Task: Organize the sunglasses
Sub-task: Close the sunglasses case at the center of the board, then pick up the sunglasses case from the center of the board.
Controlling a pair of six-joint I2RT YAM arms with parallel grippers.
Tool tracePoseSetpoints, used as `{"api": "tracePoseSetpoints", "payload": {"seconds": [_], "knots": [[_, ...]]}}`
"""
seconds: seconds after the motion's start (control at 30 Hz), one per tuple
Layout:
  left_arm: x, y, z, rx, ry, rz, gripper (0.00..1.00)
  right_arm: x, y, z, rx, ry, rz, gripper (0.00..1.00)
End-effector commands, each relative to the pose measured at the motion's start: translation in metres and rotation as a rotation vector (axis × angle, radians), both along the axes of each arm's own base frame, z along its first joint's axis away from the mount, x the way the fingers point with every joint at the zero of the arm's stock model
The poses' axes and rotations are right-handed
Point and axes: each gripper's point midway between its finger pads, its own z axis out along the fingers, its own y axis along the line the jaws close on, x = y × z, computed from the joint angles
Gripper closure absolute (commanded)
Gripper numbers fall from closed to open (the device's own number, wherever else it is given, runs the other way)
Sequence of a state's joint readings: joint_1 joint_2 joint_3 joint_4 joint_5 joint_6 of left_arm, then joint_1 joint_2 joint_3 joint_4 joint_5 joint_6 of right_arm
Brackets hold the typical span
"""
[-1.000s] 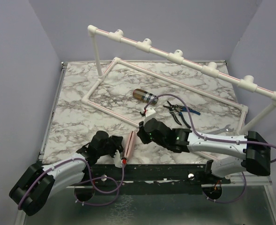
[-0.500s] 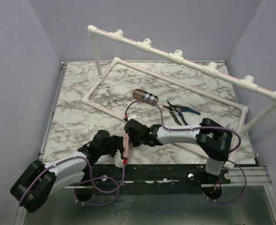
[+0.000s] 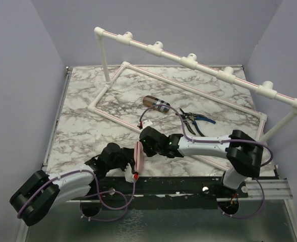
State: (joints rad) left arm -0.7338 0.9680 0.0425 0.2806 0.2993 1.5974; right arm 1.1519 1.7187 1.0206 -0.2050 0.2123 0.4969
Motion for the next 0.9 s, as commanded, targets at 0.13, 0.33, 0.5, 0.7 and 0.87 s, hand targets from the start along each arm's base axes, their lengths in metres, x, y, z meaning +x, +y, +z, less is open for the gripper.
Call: {"api": "tracePoseSetpoints", "payload": {"seconds": [0.13,0.33,0.5,0.7,0.87], "knots": [[-0.013,0.030,-0.026,0.090,0.121,0.105,0.76,0.005,-0.013,0.047,0.219,-0.053,-0.072,0.59],[-0.010,0.042,-0.027,0.108,0.113,0.167,0.70,-0.010,0.002,0.054,0.470,0.063,0.012,0.41],[0.000,0.059,-0.015,0.123,0.147,0.310,0.66,-0.006,0.018,0.046,0.497,0.093,0.030,0.43],[0.009,0.082,0.002,0.075,0.196,0.476,0.65,-0.001,0.036,0.033,0.458,0.105,0.078,0.55],[0.024,0.108,0.011,-0.017,0.312,0.706,0.65,0.012,0.057,0.025,0.352,0.039,0.105,0.67]]}}
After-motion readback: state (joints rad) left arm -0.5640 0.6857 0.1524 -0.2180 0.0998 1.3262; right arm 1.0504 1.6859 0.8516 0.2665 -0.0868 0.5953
